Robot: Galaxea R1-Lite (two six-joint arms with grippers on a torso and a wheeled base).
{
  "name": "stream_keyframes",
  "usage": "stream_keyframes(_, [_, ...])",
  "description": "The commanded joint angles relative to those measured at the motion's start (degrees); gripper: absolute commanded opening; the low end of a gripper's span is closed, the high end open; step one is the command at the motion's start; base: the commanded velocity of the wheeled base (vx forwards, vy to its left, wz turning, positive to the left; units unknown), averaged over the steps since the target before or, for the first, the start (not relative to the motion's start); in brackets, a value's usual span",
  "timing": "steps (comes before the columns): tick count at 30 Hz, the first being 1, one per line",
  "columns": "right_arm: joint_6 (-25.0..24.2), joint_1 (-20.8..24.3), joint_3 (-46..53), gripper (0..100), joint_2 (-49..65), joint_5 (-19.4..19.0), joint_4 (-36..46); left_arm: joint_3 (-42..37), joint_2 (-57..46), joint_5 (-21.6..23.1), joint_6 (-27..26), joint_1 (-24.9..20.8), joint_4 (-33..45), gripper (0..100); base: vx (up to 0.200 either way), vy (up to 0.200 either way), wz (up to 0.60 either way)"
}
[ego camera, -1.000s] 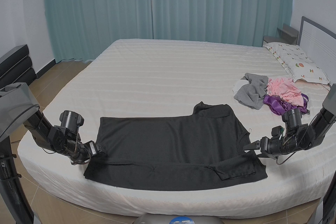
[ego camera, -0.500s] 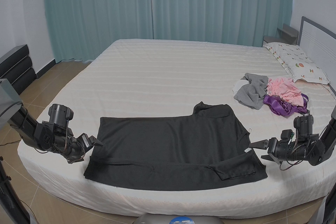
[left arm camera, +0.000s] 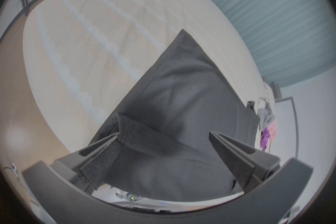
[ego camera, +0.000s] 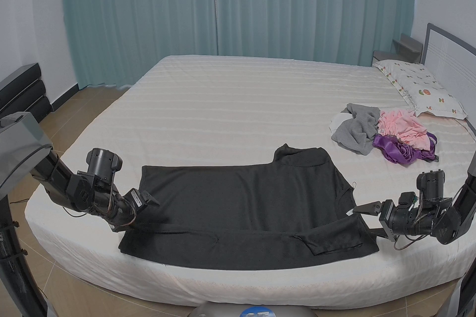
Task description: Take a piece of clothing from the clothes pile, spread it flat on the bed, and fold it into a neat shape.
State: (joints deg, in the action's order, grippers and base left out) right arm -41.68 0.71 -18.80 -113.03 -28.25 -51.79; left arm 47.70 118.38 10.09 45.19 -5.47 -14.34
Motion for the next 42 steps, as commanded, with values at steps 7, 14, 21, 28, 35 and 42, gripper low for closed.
stream_keyframes(7, [-0.2,-0.4,0.6,100,-0.2,0.0,-0.1,6.3,4.5,-0.3,5.7,3.5,-0.6,100,0.0,0.0,0.0])
stream_keyframes(14, [-0.1,0.1,1.3,100,-0.3,0.0,-0.2,6.8,7.3,-0.8,7.9,5.8,-4.2,100,0.0,0.0,0.0])
stream_keyframes(21, [0.1,0.2,1.8,100,0.0,0.0,-0.2,3.4,4.2,0.4,6.6,6.4,-5.4,100,0.0,0.0,0.0])
stream_keyframes(28, [0.3,0.3,2.0,100,-0.2,0.0,-0.2,-0.4,1.7,0.2,1.1,3.5,-5.2,100,0.0,0.0,0.0])
stream_keyframes(35, [0.3,0.3,2.0,100,-0.3,0.1,-0.2,0.3,2.7,-0.3,1.1,3.0,-5.2,0,0.0,0.0,0.0])
stream_keyframes(42, [0.4,0.5,2.1,100,-0.6,0.2,-0.2,0.2,3.7,-0.5,1.1,3.5,-4.8,0,0.0,0.0,0.0])
